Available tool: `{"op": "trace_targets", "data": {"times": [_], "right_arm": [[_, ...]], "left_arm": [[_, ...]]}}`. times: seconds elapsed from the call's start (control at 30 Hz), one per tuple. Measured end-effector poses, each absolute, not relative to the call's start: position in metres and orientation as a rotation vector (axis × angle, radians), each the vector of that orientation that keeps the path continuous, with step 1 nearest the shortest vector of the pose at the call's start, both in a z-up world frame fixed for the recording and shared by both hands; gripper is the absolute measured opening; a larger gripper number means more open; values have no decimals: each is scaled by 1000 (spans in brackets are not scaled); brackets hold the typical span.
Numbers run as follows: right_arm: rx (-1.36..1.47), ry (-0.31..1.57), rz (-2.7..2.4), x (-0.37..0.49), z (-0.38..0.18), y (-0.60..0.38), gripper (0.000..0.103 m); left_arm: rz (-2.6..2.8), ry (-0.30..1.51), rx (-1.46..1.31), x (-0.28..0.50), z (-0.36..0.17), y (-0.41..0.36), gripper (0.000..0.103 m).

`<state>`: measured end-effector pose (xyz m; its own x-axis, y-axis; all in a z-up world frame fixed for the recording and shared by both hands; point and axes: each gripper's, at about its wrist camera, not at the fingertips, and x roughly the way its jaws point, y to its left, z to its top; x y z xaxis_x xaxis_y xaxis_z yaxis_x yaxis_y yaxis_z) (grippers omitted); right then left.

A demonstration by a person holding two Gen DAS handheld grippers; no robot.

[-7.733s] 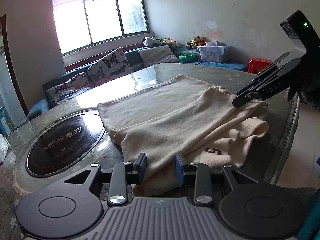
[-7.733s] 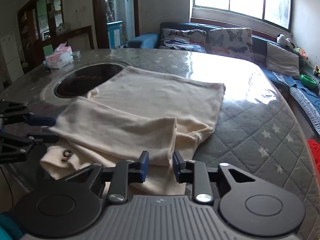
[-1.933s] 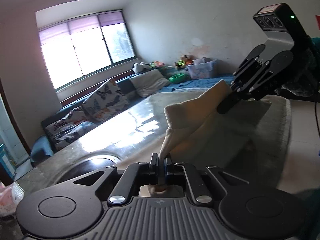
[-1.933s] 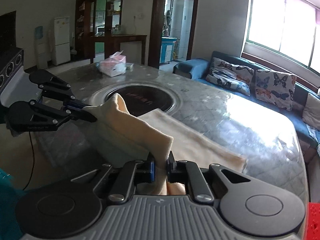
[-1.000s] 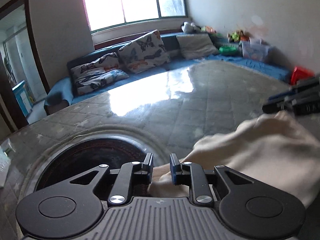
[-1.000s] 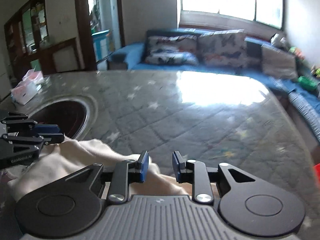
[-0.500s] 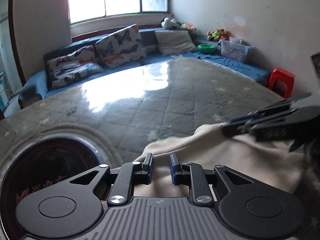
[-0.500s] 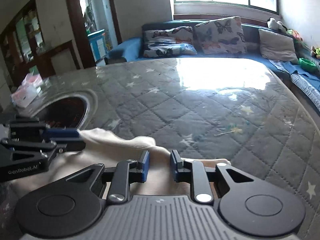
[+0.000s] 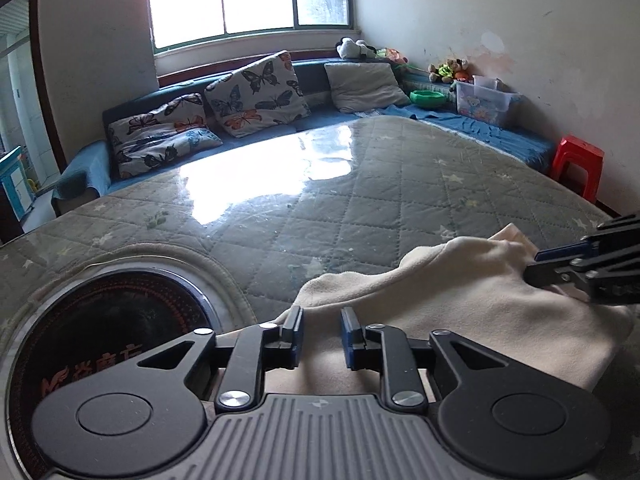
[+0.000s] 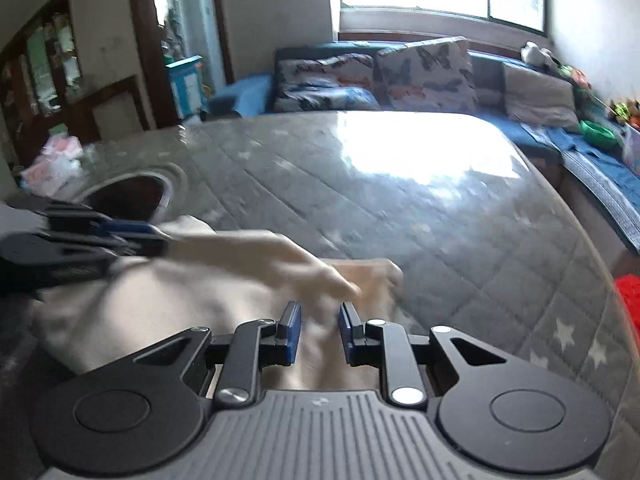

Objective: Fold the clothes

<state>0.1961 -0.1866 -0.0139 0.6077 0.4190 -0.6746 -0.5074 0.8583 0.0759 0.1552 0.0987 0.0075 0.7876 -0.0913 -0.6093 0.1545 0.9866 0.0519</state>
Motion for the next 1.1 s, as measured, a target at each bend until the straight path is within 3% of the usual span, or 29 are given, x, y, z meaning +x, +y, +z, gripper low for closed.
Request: {"op": "trace_targets", "data": {"times": [0.47, 0.63, 1.1], "right_arm": [[18, 774, 565, 206, -18, -199, 20], [26, 752, 546, 205, -18, -197, 4], [-34, 694, 515, 203, 3, -205, 5]], "left_arm": [[-154, 601, 133, 94, 7, 78, 32], [-132, 622, 117, 90, -2, 82, 32], [-133, 614, 105, 85, 1, 89, 34]]}}
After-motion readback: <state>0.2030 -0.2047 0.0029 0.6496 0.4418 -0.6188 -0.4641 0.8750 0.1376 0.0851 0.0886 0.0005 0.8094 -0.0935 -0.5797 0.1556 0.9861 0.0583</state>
